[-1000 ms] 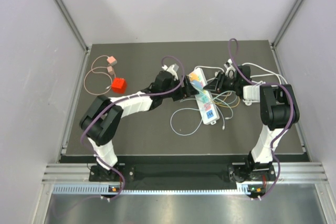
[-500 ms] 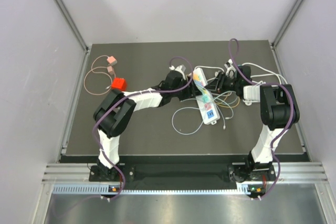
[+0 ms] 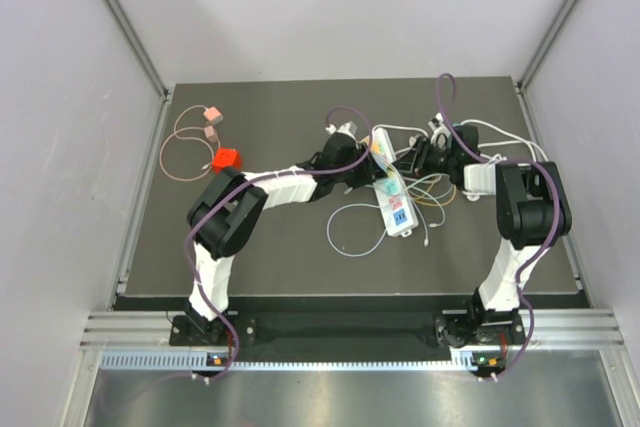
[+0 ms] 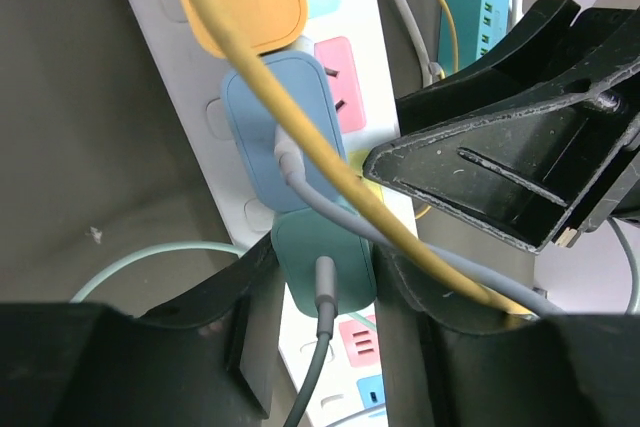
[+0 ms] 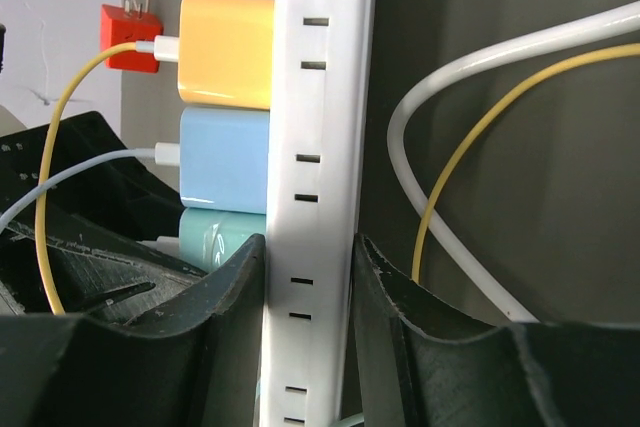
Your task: Pull the plug off the socket
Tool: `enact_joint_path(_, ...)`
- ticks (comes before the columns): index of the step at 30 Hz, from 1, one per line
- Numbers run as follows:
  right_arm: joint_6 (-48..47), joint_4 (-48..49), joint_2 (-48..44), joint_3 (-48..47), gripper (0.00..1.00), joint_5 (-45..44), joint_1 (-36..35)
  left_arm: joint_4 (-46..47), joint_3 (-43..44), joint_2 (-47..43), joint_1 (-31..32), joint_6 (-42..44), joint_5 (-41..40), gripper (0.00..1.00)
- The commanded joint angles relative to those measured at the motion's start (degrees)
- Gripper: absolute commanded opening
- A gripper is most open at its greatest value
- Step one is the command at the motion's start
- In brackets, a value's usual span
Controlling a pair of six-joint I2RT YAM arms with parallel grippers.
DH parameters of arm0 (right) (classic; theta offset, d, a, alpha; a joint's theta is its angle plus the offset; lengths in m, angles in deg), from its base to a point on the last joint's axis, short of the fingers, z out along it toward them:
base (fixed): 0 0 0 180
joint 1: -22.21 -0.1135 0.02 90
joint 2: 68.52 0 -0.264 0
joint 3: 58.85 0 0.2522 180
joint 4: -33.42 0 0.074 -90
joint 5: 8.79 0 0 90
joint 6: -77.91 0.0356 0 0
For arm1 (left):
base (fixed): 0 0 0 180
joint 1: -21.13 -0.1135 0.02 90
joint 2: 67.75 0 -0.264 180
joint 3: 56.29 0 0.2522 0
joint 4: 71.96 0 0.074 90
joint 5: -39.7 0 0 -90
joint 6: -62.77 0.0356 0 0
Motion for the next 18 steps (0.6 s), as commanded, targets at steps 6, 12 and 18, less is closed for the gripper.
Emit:
enact_joint_path(6,-1.9,5.4,-5.8,0.4,0.00,2.3,-0.5,0.5,4.0,2.0,-0.2,-0.5,-1.7,0.41)
enact_joint_path(12,-3.6,4.3,-6.9,0.3,0.00,1.5,-1.4,0.1,5.4,3.0,-0.5,-0.6,-0.7,0.40)
enact_joint_path(18,-3.9,4.2,-7.0,0.4,0.00,1.4,-1.5,-1.0,5.5,2.8,-0.7,-0.4,-1.6,0.53)
